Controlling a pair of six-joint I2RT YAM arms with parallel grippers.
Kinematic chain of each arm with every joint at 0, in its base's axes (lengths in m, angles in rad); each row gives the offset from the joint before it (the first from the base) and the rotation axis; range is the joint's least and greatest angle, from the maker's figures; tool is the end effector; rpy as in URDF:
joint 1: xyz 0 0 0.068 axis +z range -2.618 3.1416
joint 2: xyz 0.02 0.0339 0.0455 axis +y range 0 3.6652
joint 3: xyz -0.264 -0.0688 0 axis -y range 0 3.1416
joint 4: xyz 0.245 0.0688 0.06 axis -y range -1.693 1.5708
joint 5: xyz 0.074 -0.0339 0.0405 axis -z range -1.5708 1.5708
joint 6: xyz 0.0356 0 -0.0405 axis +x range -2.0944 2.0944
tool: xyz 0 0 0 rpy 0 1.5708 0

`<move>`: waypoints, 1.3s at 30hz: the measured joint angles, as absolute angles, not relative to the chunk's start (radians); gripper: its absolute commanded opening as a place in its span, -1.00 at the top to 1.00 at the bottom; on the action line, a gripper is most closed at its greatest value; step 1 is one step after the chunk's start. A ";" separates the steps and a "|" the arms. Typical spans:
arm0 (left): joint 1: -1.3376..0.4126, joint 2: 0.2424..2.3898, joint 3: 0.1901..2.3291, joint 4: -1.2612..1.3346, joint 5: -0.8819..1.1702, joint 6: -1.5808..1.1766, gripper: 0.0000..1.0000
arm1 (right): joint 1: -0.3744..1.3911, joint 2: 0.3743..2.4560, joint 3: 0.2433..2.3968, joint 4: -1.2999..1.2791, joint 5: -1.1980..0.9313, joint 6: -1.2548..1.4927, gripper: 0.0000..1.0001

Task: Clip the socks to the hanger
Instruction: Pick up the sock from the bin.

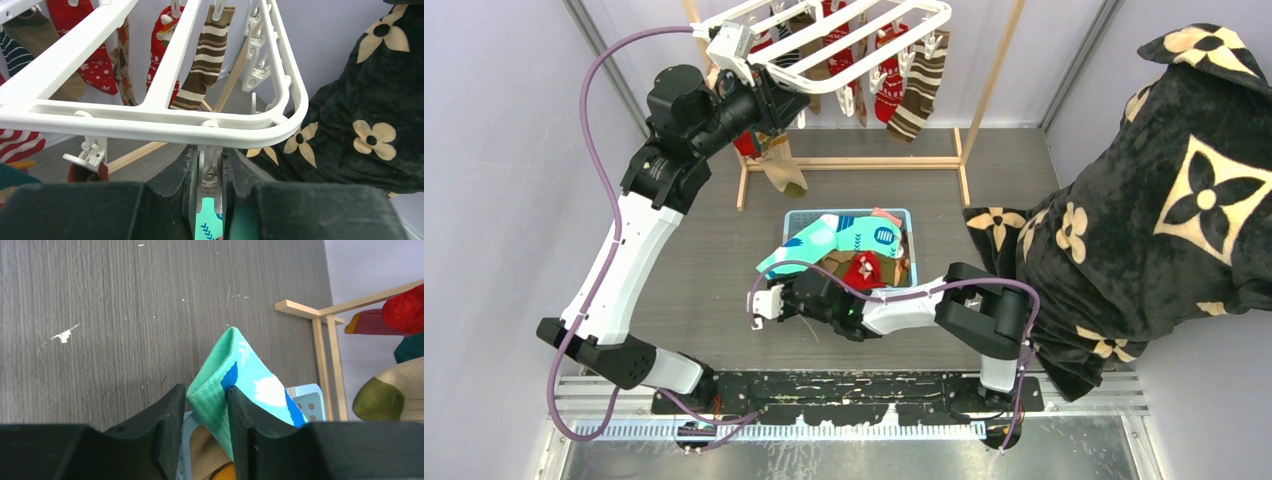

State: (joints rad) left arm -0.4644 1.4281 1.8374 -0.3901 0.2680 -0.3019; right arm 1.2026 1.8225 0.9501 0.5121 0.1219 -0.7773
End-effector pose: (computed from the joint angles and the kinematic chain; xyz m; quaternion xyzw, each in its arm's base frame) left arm 0.2565 -0.1391 0.5294 0.1514 0.6840 -0.3513 0.6212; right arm 0.1450 0.3638 0.1816 -0.6672 0.4794 0.0709 0.5657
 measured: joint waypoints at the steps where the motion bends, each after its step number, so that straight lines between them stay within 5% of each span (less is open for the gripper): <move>1: -0.464 1.428 1.837 -0.391 0.268 -0.302 0.90 | 1.208 1.830 0.947 0.529 0.136 -0.790 0.44; 9: -0.464 1.428 1.837 -0.395 0.266 -0.303 0.90 | 1.234 1.851 0.921 0.659 0.200 -0.836 0.97; 22: -0.464 1.428 1.837 -0.402 0.264 -0.306 0.90 | 1.211 1.677 0.913 0.661 0.221 -0.675 0.97; 32: -0.464 1.428 1.838 -0.417 0.265 -0.306 0.90 | 0.910 1.216 0.884 0.597 0.125 -0.189 0.97; 39: -0.464 1.428 1.838 -0.420 0.269 -0.308 0.91 | 0.851 1.192 0.889 0.584 0.067 -0.019 0.97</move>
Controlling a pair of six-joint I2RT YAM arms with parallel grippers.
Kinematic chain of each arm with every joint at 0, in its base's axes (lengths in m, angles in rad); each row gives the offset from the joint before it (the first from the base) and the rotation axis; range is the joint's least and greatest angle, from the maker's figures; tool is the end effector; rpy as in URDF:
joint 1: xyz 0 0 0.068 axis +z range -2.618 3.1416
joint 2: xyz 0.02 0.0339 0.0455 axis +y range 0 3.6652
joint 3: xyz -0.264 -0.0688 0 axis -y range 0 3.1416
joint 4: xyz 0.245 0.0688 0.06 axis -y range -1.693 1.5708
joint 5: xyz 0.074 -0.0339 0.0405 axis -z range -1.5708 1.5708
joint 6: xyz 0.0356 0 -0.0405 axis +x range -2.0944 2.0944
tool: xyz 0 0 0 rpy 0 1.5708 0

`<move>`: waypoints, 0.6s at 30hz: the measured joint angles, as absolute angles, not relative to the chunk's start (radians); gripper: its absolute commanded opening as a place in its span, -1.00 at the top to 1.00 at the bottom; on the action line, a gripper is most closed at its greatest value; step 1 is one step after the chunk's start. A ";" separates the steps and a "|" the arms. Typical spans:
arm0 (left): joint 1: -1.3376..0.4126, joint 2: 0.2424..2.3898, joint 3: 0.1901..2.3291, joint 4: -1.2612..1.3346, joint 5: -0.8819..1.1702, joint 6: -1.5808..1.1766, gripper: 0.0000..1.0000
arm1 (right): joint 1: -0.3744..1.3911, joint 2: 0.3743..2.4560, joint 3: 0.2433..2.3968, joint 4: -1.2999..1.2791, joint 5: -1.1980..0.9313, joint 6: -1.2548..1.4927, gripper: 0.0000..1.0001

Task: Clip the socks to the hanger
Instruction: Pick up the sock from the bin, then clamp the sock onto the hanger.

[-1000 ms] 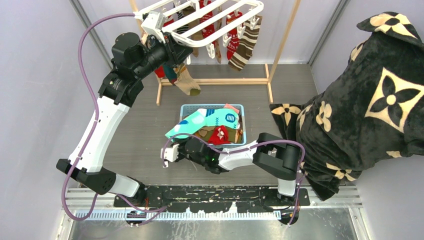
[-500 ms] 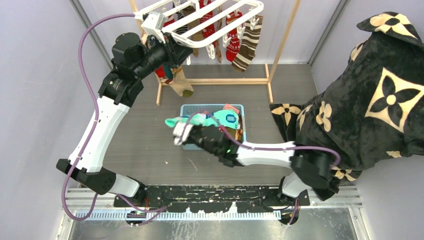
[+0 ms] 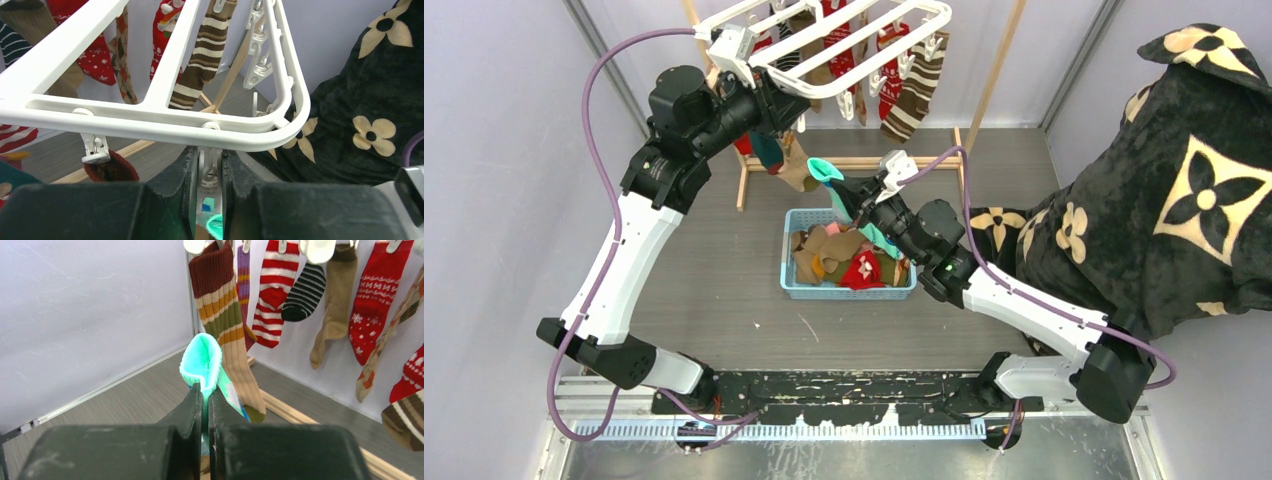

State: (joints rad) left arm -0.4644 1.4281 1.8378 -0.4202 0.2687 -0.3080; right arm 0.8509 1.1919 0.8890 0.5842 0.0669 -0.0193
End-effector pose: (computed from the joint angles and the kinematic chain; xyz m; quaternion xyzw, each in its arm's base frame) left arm 0.2565 -0.1391 0.5263 0.1490 0.6949 -0.3508 0.6098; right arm 0.1859 0.2084 0.3734 -0.2289 0.5560 0.3043 0.7389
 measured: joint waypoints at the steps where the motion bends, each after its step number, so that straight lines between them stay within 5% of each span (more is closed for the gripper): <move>1: -0.464 1.428 1.838 -0.420 0.270 -0.308 0.92 | 0.847 1.199 0.893 0.579 0.063 -0.005 0.98; 18: -0.466 1.409 1.796 -0.412 0.276 -0.311 0.93 | 0.870 1.291 0.995 0.636 0.262 0.225 0.97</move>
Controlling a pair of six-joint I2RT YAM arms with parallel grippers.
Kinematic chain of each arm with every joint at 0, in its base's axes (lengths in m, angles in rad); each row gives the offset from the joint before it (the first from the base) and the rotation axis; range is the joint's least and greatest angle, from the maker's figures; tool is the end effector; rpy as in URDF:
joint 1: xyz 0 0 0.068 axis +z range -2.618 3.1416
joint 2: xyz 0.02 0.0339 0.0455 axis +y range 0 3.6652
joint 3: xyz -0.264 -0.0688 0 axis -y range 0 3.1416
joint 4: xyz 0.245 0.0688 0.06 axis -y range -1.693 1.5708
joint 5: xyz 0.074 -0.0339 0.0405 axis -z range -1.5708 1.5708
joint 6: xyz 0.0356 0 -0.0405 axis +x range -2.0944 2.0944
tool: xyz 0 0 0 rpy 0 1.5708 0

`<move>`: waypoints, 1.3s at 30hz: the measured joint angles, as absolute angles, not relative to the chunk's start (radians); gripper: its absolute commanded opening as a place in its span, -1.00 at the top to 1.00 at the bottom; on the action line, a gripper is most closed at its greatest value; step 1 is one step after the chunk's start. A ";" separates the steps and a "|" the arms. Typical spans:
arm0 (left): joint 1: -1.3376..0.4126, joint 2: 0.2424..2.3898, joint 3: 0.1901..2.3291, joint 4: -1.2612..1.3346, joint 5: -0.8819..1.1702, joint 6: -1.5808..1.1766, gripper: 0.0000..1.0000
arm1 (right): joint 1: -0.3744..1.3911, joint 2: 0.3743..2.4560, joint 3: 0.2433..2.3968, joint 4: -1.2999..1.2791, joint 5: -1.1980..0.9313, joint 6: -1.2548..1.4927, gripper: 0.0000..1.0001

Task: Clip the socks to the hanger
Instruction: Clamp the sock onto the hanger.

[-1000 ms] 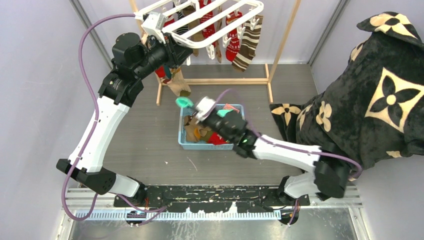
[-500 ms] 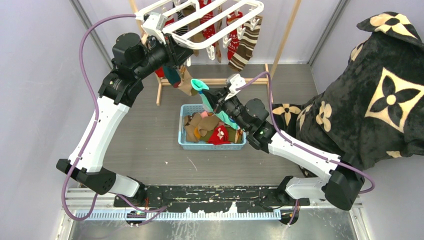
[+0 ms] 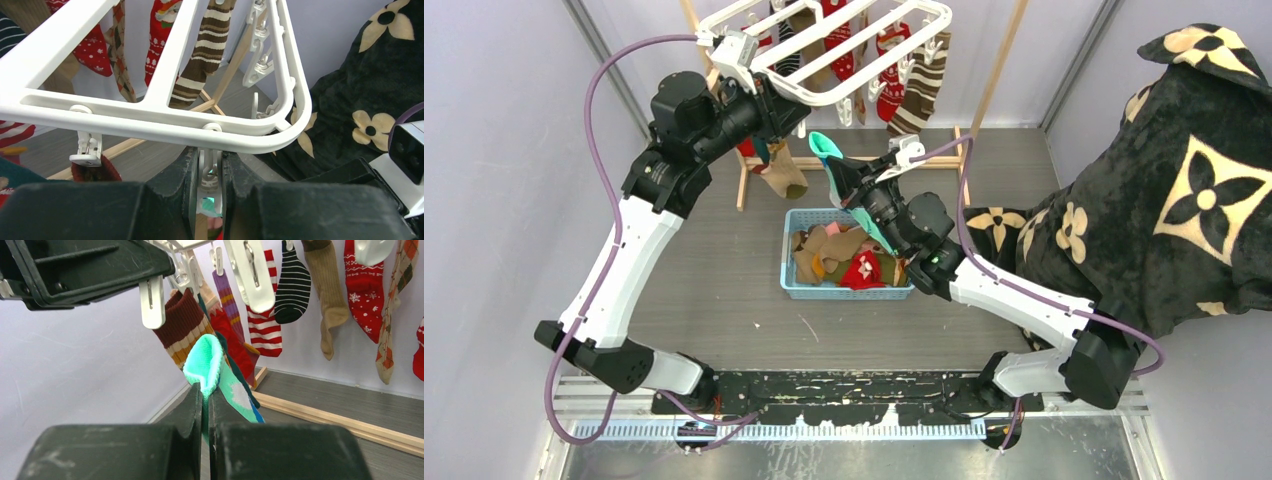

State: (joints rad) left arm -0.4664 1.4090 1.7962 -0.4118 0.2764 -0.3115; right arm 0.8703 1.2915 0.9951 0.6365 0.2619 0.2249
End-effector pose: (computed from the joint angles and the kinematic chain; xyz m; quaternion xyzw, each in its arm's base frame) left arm 0.2546 -0.1390 0.5195 0.1508 0.6994 -0.3535 0.6026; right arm 0.2012 0.2244 0.3892 -0.0804 0.5766 0.3571 0.7304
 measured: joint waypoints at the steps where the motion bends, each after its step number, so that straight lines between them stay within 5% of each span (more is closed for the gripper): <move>1: -0.467 1.407 1.793 -0.410 0.274 -0.312 0.94 | 0.880 1.292 0.995 0.645 0.282 0.225 0.97; 20: -0.505 1.393 1.750 -0.355 0.217 -0.311 0.95 | 1.035 1.364 1.049 0.764 0.562 0.097 0.97; 39: -0.511 1.393 1.748 -0.340 0.190 -0.307 0.95 | 1.042 1.382 1.089 0.781 0.589 0.104 0.97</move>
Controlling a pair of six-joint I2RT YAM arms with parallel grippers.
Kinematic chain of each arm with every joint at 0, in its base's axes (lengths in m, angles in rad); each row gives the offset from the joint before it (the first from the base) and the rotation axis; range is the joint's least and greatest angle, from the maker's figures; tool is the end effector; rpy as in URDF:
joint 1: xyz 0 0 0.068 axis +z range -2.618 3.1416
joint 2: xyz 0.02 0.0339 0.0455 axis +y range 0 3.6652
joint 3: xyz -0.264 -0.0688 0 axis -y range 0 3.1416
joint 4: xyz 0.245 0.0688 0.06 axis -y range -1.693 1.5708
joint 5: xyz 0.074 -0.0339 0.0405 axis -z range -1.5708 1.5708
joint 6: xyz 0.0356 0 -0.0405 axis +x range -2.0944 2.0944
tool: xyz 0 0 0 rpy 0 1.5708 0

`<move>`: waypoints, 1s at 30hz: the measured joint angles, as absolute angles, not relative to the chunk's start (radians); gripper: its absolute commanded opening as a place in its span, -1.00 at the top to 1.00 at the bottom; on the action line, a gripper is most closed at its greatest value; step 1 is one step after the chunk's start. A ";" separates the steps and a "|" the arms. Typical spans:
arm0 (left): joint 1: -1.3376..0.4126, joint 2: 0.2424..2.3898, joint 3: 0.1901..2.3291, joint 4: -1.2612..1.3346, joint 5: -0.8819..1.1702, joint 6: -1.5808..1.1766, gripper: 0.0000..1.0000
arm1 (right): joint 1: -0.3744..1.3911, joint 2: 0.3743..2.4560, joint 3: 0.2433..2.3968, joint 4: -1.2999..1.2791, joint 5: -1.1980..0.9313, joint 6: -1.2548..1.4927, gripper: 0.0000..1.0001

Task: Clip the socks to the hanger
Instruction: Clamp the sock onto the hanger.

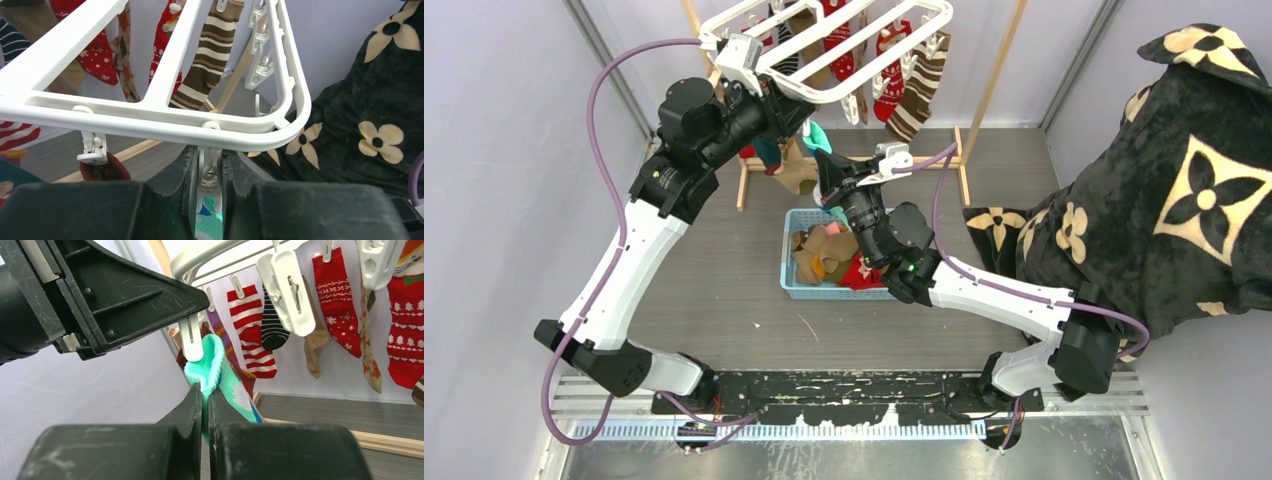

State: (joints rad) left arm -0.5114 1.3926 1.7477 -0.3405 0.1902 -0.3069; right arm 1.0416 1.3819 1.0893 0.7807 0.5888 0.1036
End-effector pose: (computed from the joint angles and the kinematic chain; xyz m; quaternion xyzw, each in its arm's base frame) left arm 0.2505 -0.1483 0.5163 0.1386 0.6882 -0.3432 0.6240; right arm 0.1755 0.2609 0.4082 -0.0011 0.5523 0.3187 0.7703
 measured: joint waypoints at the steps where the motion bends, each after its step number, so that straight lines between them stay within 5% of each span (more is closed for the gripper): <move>1: -0.511 1.393 1.748 -0.340 0.190 -0.307 0.95 | 1.042 1.384 1.090 0.781 0.587 0.105 0.97; 30: -0.513 1.390 1.731 -0.316 0.175 -0.305 0.95 | 1.058 1.405 1.124 0.817 0.589 0.161 0.97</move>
State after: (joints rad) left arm -0.5133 1.3903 1.7309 -0.3164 0.1753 -0.3046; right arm 1.0584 1.4048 1.1240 0.8173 0.5892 0.1612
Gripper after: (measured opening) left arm 0.179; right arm 0.074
